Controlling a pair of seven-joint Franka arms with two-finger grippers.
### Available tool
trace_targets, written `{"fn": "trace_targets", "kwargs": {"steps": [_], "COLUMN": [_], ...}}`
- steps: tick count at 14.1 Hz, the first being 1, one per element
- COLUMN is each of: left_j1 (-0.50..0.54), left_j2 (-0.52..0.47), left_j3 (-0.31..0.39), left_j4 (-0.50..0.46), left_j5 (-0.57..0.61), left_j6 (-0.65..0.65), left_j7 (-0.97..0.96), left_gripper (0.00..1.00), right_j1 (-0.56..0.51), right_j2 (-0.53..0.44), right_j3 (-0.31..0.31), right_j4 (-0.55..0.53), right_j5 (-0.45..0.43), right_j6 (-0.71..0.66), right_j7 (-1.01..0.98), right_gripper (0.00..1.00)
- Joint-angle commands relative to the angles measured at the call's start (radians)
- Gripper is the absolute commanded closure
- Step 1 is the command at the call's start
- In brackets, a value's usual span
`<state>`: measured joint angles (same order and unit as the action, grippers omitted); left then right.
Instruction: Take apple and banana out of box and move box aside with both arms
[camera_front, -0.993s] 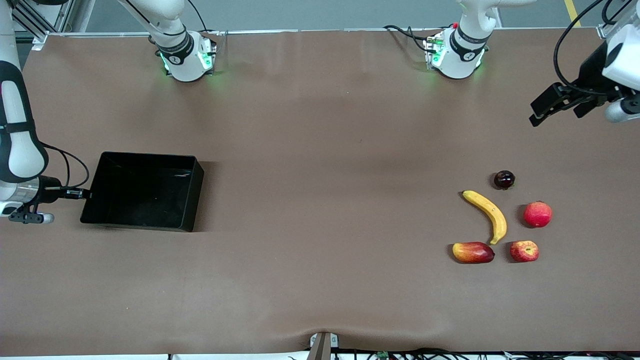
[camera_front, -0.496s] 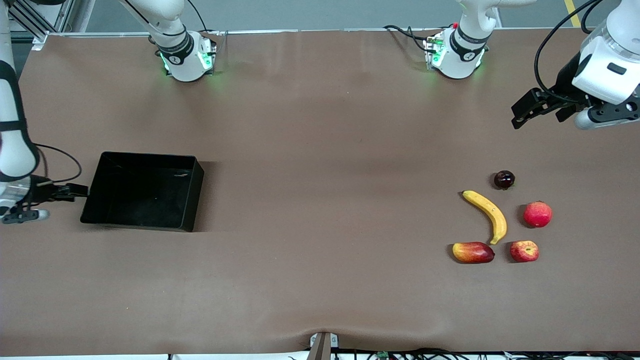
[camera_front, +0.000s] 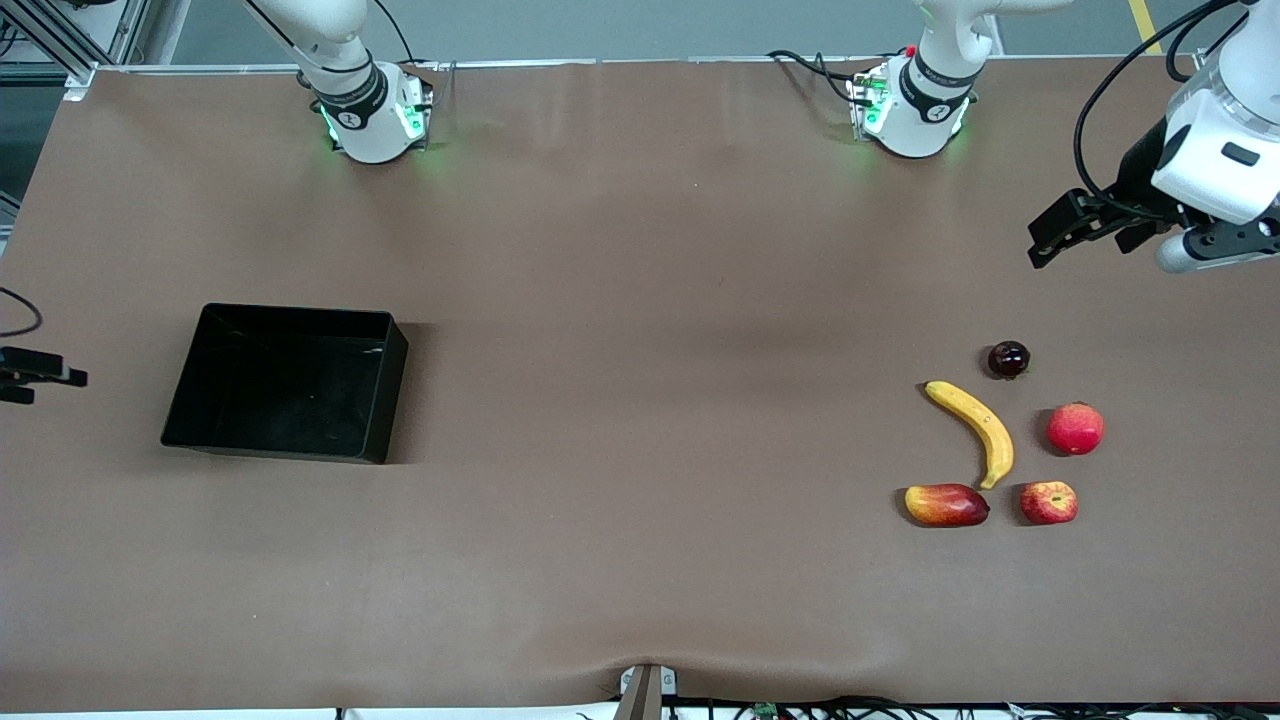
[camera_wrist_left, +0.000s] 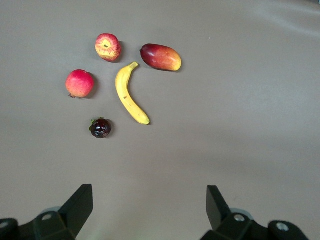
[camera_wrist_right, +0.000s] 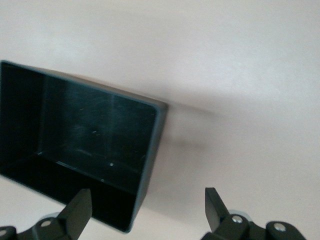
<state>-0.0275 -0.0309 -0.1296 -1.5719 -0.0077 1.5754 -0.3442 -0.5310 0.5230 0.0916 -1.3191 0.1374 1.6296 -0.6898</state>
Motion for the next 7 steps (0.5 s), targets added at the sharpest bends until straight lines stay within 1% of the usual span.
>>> {"fn": "trace_targets", "kwargs": {"steps": [1,3,5,6,7], "left_j1": [0.001,-0.002,-0.008,-0.014,-0.015], "left_j2": [0.008,0.011,0.009,0.014,0.026], "left_j3": [0.002,-0.001,-0.005,-0.007,-0.008], "left_j4": [0.015,0.016,0.021,0.023,0.023], "left_j5": [-0.003,-0.006,-0.012,-0.005,-0.003], "left_j6": [0.001,0.001,0.001,0.001,0.001], "left_j7": [0.013,0.020,0.021,0.019,0.019], "left_gripper": [0.00,0.00,0.00,0.00,0.00], "right_j1": [0.051,0.112,0.204,0.227,0.235], "right_j2": [-0.017,-0.067,-0.115,-0.144,-0.182], "right_j3": [0.008,0.008,0.004,0.005,0.013], "right_j4": [0.109,0.109,0.112,0.112,0.110], "right_j5": [0.007,0.005,-0.024,-0.039,-0.035], "right_j6": [-0.108,-0.147,-0.197,-0.201,-0.206], "right_j7": [0.073,0.284,0.465,0.492,0.492], "right_gripper": [0.00,0.00,0.00,0.00,0.00]}}
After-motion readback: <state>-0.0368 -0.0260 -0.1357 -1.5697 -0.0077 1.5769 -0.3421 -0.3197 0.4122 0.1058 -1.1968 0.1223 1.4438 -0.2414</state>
